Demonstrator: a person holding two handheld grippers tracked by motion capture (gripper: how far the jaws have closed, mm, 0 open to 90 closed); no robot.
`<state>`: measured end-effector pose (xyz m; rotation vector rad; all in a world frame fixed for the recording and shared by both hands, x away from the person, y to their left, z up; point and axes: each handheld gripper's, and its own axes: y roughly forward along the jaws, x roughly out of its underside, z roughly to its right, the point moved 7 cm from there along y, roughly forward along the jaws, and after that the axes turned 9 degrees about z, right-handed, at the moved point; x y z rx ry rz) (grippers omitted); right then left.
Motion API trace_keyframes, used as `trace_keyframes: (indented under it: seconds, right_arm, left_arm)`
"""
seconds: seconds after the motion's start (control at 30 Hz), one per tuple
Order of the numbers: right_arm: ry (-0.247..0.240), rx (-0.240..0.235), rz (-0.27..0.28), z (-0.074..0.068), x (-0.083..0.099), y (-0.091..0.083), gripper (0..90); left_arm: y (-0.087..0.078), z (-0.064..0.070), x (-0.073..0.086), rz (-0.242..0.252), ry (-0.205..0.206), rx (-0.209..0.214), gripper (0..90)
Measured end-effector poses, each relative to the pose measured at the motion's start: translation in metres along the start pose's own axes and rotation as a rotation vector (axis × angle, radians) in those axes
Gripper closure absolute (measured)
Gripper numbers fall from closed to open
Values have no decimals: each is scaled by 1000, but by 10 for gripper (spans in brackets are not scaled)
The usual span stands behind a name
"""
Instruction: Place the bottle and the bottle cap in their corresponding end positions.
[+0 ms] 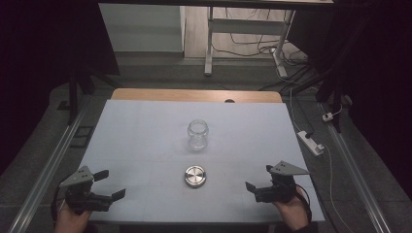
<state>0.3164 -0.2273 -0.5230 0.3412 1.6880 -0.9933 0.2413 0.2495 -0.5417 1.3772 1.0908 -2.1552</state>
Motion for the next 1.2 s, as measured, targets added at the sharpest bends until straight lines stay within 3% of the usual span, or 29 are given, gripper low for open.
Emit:
trace_keyframes:
  seconds: [0.23,0.6,0.87,1.0,1.2]
  right_arm:
    - [13,29,-8,4,10,-14,0]
    - [45,67,-51,10,27,-28,0]
    - [55,83,-94,10,38,-35,0]
    - [61,94,-99,10,40,-40,0]
    - [76,100,-99,12,41,-42,0]
  left_arm:
    - [-9,-4,7,4,-18,-23,0]
    - [-14,-5,22,-35,-34,-46,0]
    - [-16,-6,32,-91,-31,-84,0]
    - [-16,-7,38,-127,-37,-107,0]
    - [-15,-8,39,-143,-44,-122,0]
